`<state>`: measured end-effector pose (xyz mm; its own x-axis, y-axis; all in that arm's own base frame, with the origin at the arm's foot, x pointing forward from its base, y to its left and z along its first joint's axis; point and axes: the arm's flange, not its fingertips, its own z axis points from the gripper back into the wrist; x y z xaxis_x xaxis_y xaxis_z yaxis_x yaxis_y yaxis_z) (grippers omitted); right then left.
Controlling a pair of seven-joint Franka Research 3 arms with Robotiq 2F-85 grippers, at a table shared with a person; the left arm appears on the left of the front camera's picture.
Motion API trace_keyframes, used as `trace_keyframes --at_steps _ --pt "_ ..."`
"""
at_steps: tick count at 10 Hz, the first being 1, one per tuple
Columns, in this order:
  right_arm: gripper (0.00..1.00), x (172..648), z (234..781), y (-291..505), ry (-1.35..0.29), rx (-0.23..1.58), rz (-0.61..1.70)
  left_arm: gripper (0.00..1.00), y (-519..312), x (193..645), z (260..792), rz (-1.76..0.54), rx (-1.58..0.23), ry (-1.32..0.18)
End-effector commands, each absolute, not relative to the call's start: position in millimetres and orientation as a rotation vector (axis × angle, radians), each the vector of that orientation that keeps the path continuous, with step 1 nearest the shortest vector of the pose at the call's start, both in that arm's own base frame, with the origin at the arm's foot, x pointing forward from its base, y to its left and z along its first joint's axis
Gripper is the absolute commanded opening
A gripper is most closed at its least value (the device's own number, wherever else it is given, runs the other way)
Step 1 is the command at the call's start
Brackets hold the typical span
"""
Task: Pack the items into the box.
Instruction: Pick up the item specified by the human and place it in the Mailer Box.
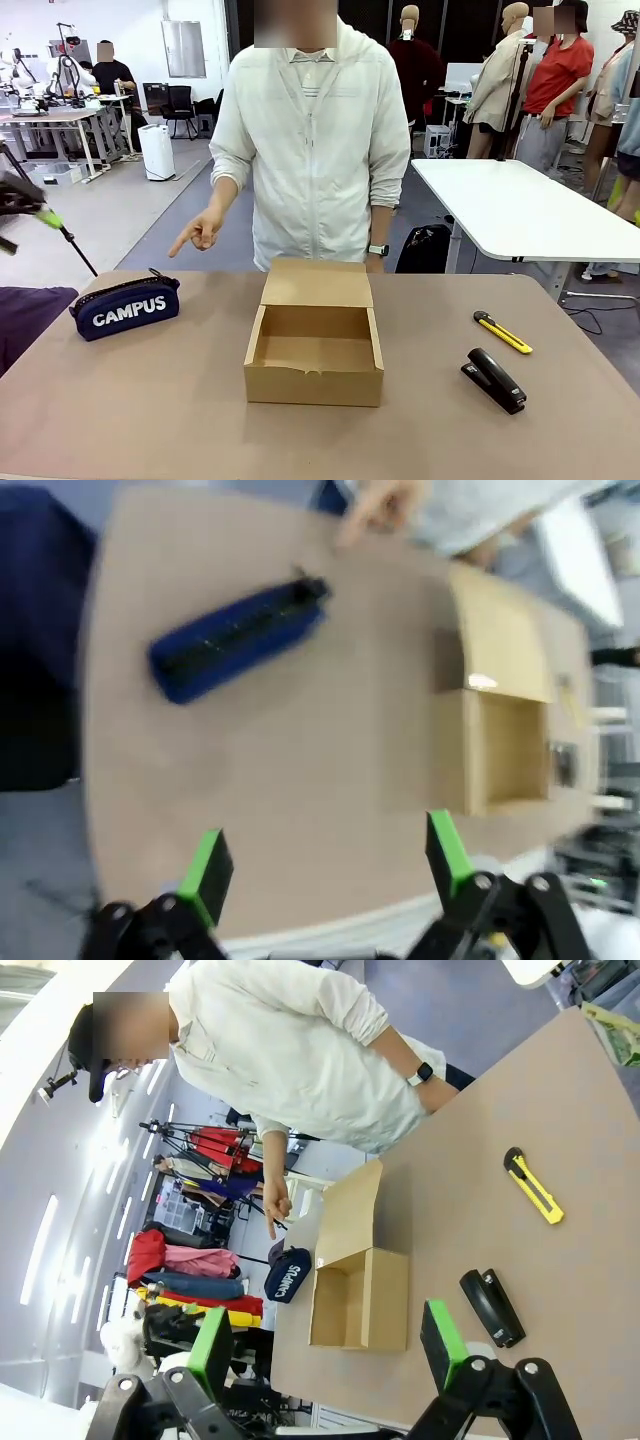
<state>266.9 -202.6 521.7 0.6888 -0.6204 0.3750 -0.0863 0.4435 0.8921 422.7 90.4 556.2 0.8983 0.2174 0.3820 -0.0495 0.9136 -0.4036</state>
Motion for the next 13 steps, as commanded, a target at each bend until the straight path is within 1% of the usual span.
trace_keyframes --at_steps 1,2,3,4,6,7,8,10,12,13 --pt "1.00 271 522 -203 -0.804 1.093 -0.354 1.00 74 471 548 0.096 -0.076 -0.294" --pt "1.00 271 522 -203 -0.804 1.093 -0.354 1.00 57 487 537 0.079 0.061 -0.294" --pt "1.00 271 522 -203 -0.804 1.093 -0.354 1.00 48 500 531 0.098 0.057 -0.316" --pt "1.00 271 522 -203 -0.804 1.093 -0.354 1.00 52 479 537 0.088 -0.094 -0.374" --pt "1.00 271 522 -203 -0.804 1.093 -0.354 1.00 52 479 537 0.088 -0.094 -0.374" --pt "1.00 271 522 -203 -0.804 1.093 -0.354 1.00 45 496 527 0.089 -0.018 -0.352" --pt "1.00 271 522 -203 -0.804 1.093 -0.354 1.00 46 532 520 0.071 0.006 -0.219" --pt "1.00 271 522 -203 -0.804 1.093 -0.354 1.00 42 595 501 0.087 0.010 -0.092" --pt "1.00 271 522 -203 -0.804 1.093 -0.354 1.00 36 627 480 0.072 -0.015 0.023" --pt "1.00 271 522 -203 -0.804 1.093 -0.354 1.00 36 635 471 0.056 -0.012 0.060"
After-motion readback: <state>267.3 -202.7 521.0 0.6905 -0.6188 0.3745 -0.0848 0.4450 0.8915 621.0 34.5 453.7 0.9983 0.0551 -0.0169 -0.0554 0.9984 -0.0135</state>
